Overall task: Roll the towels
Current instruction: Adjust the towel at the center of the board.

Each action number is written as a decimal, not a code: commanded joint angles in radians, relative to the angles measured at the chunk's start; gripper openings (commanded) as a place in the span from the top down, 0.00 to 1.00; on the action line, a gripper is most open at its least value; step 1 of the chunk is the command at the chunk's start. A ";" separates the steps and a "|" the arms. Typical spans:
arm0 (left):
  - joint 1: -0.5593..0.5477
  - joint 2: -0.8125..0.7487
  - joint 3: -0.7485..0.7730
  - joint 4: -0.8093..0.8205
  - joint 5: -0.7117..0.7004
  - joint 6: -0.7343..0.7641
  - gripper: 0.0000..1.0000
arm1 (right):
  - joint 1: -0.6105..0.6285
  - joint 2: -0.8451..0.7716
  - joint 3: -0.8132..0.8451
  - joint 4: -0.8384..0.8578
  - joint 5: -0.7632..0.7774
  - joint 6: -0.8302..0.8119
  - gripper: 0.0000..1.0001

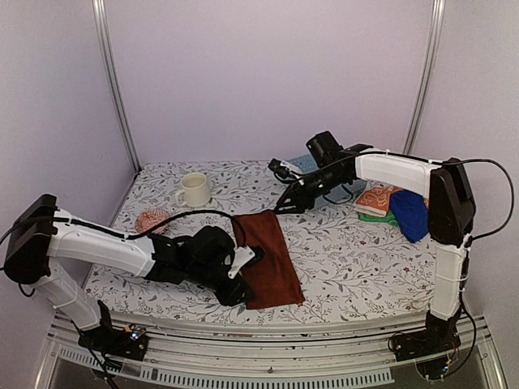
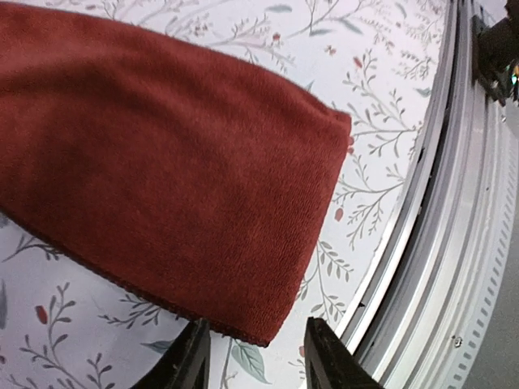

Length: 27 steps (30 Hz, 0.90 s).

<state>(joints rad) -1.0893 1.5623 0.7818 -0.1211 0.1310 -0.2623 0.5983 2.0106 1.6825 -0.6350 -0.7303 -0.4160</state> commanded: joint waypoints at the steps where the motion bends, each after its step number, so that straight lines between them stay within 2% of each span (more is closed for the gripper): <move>1: 0.094 -0.082 -0.042 0.094 -0.002 -0.029 0.57 | 0.025 0.174 0.140 0.025 0.040 0.130 0.63; 5: 0.178 -0.070 -0.036 0.144 0.013 -0.091 0.58 | 0.031 0.321 0.291 0.013 0.146 0.227 0.66; 9: 0.187 -0.039 -0.015 0.181 0.027 -0.123 0.59 | 0.029 0.465 0.393 -0.031 0.280 0.260 0.70; 21: 0.168 -0.075 -0.121 0.251 0.006 -0.157 0.59 | 0.022 0.521 0.397 -0.033 0.592 0.256 0.73; 24: 0.158 -0.088 -0.134 0.253 -0.002 -0.158 0.58 | 0.021 0.517 0.400 -0.028 0.594 0.238 0.72; 27: 0.141 -0.094 -0.124 0.227 -0.027 -0.130 0.56 | 0.024 0.490 0.407 -0.037 0.506 0.221 0.70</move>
<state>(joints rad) -0.9222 1.4979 0.6552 0.0917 0.1390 -0.4114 0.6292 2.4897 2.0769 -0.6373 -0.2375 -0.1699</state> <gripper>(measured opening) 0.424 0.284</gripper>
